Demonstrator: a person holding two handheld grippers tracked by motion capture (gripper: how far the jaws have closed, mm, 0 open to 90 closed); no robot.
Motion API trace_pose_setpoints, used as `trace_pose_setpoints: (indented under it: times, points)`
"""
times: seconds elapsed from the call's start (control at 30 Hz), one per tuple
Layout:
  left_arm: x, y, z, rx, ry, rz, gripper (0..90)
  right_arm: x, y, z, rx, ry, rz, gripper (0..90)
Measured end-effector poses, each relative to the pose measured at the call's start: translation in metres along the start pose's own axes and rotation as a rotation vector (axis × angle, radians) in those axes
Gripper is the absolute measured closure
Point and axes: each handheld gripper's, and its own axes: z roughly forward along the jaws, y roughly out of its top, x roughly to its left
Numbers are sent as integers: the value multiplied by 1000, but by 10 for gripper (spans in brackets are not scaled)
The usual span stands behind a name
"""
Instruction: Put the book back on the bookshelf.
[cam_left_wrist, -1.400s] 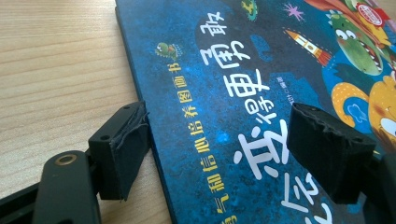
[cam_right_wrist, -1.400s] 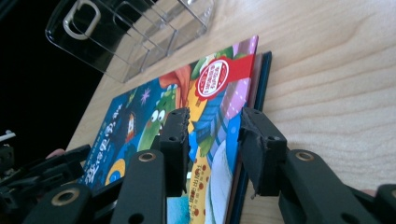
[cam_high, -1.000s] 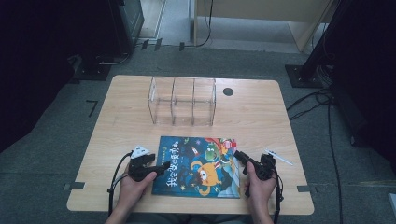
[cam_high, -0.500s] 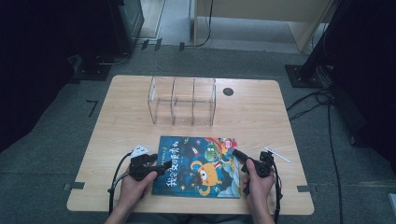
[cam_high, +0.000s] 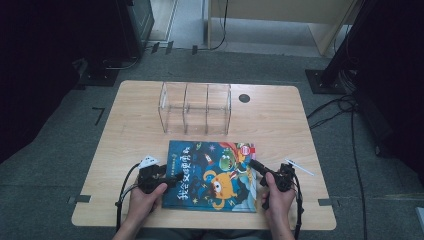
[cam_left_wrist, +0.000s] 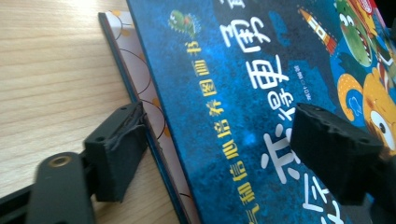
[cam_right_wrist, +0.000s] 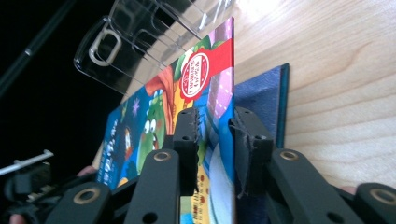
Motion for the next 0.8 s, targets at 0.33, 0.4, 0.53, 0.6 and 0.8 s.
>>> trace_pose_setpoints:
  times: [0.33, 0.4, 0.53, 0.6, 0.8]
  points:
    - [8, 4, -6, -39, -87, -78, 335, 5, -3, 2, 4, -34, -71, 752]
    - [12, 5, -1, -1, -135, -112, 361, 5, -3, 2, 1, -31, -73, 755]
    - [12, 8, -1, 17, -140, -124, 398, 8, -3, 1, -4, -27, -94, 753]
    - [14, 10, -3, 23, -149, -144, 435, 9, -3, 1, 0, -34, -104, 747]
    - [22, 15, -10, 15, -158, -199, 551, 12, -5, 4, 2, -78, -139, 711]
